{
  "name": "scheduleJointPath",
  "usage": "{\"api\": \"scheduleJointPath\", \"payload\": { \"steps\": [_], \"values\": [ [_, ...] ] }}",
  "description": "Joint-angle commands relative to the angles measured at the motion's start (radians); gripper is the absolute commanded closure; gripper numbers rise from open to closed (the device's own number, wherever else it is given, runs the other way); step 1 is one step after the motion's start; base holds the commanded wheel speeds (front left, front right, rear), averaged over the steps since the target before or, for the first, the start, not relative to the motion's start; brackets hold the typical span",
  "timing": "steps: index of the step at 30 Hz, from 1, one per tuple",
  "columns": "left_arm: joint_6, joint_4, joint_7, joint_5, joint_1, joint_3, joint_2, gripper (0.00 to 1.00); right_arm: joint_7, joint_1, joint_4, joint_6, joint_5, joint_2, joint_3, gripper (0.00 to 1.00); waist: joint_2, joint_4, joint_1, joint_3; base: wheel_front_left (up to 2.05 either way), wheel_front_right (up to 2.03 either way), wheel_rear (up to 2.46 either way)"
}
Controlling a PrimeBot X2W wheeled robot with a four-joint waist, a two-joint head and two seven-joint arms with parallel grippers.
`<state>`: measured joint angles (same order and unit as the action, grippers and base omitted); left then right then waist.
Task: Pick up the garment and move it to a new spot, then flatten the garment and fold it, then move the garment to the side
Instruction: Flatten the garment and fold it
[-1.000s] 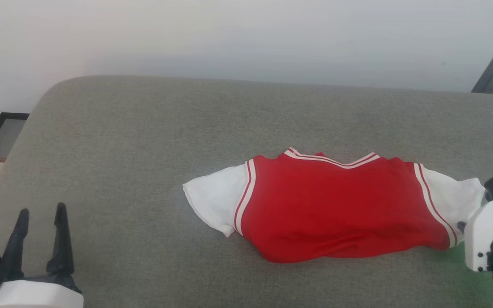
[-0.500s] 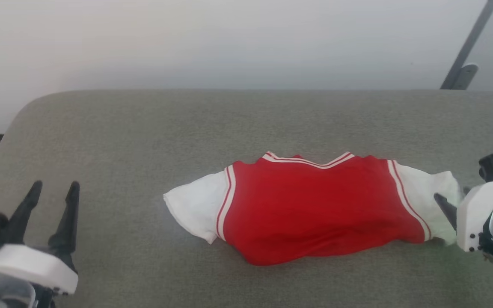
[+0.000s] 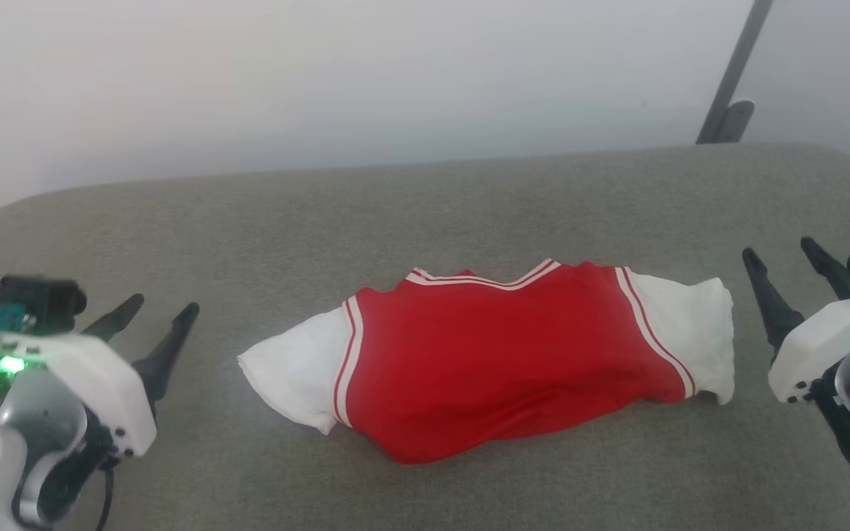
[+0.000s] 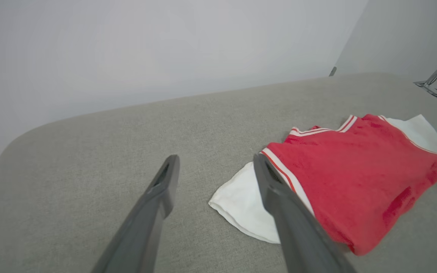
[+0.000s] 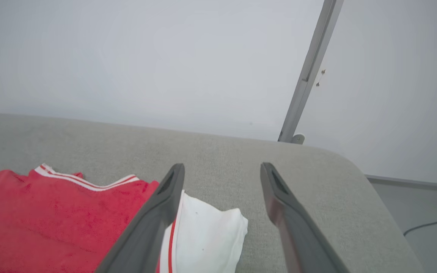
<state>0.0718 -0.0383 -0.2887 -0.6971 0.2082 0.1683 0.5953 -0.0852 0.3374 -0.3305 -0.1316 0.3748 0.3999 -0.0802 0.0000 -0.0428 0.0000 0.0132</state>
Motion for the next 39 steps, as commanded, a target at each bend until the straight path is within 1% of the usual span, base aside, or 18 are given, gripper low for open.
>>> {"api": "scheduleJointPath", "payload": {
  "steps": [1, 5, 10, 15, 19, 24, 34, 39],
  "values": [
    [0.009, -0.023, -0.032, -0.026, 0.038, 0.012, 0.0, 0.0, 0.033, -0.014, 0.02, 0.002, -0.023, -0.019, 0.012, 0.0, 0.0, -0.013, 0.0, 0.008, 0.0, 0.0, 0.0],
    [0.025, -0.097, -0.14, -0.056, 0.115, 0.065, -0.007, 0.0, 0.094, -0.026, 0.059, 0.002, -0.073, -0.059, 0.052, 0.0, 0.0, -0.03, 0.0, 0.033, 0.0, 0.0, 0.0],
    [0.036, -0.2, -0.268, -0.069, 0.211, 0.134, -0.019, 0.0, 0.109, -0.02, 0.086, 0.002, -0.109, -0.099, 0.074, 0.0, 0.0, -0.046, 0.0, 0.074, 0.0, 0.0, 0.0],
    [0.039, -0.309, -0.348, -0.065, 0.292, 0.181, -0.034, 0.0, 0.104, -0.001, 0.107, 0.002, -0.128, -0.115, 0.077, 0.0, 0.0, -0.056, 0.0, 0.117, 0.0, 0.0, 0.0],
    [0.041, -0.401, -0.388, -0.064, 0.347, 0.209, -0.054, 0.0, 0.107, 0.01, 0.127, 0.002, -0.132, -0.123, 0.083, 0.0, 0.0, -0.06, 0.0, 0.154, 0.0, 0.0, 0.0],
    [0.046, -0.469, -0.393, -0.071, 0.378, 0.225, -0.074, 0.0, 0.102, 0.012, 0.139, 0.002, -0.134, -0.126, 0.093, 0.0, 0.0, -0.057, 0.0, 0.177, 0.0, 0.0, 0.0],
    [0.051, -0.632, -0.373, -0.036, 0.447, 0.282, -0.108, 0.0, 0.066, 0.034, 0.164, 0.002, -0.14, -0.119, 0.093, 0.0, 0.0, -0.048, 0.0, 0.226, 0.0, 0.0, 0.0],
    [0.052, -0.722, -0.376, -0.054, 0.467, 0.305, -0.139, 0.0, 0.046, 0.04, 0.177, 0.002, -0.131, -0.114, 0.088, 0.0, 0.0, -0.045, 0.0, 0.247, 0.0, 0.0, 0.0]
  ]
}}
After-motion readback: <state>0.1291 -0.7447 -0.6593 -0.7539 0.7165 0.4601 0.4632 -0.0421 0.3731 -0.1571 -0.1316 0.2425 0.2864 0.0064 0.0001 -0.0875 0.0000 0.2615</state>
